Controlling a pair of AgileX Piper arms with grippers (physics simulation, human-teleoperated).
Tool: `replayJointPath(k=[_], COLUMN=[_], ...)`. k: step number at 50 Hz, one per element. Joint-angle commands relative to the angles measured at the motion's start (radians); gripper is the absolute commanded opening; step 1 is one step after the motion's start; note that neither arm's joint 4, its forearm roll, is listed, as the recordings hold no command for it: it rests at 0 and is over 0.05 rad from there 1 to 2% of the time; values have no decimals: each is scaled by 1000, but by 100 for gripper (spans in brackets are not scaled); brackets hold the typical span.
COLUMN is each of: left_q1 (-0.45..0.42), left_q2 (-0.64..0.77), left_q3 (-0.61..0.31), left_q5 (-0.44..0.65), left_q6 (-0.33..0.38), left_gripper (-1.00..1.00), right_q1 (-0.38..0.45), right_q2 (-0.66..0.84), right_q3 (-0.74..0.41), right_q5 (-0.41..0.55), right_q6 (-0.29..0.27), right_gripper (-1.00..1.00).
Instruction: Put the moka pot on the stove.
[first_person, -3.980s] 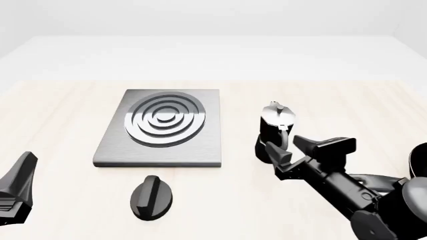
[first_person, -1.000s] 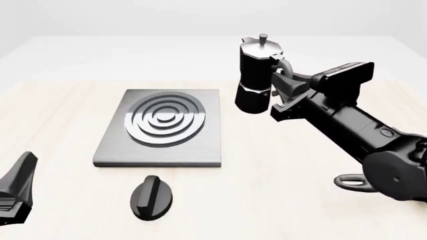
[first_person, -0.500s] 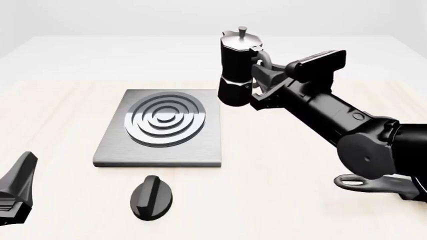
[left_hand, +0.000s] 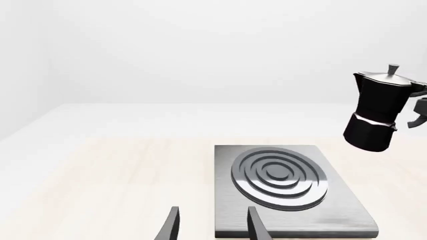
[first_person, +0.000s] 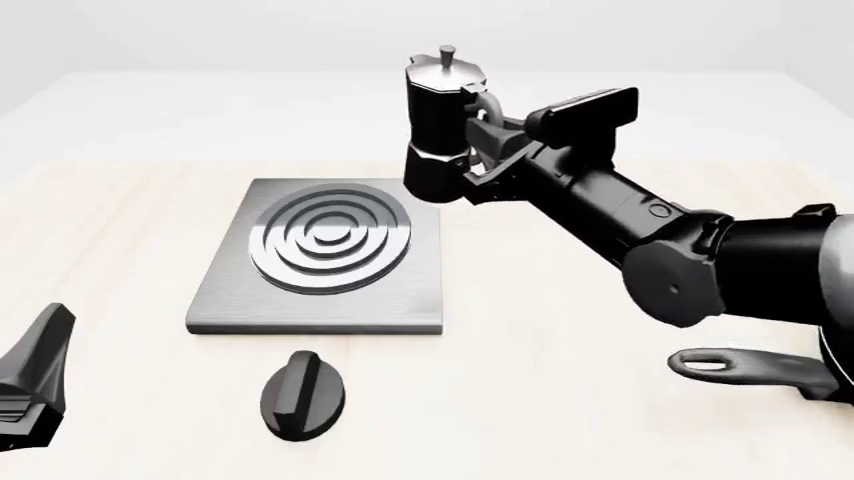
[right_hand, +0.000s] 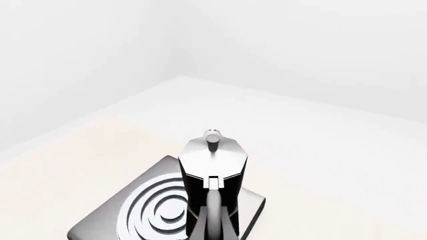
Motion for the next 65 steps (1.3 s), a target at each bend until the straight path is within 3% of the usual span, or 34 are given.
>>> replayJointPath(k=[1,65], left_q1=[0,0], left_q2=[0,0], left_q3=[0,0], left_q5=[0,0], left_q6=[0,0], left_gripper=[100,100], right_q1=[23,105], right_q2=[37,353], right_q3=[-60,-337], right_q5=[-8,-65], right_q6=[12,20], right_gripper=[-100,-100])
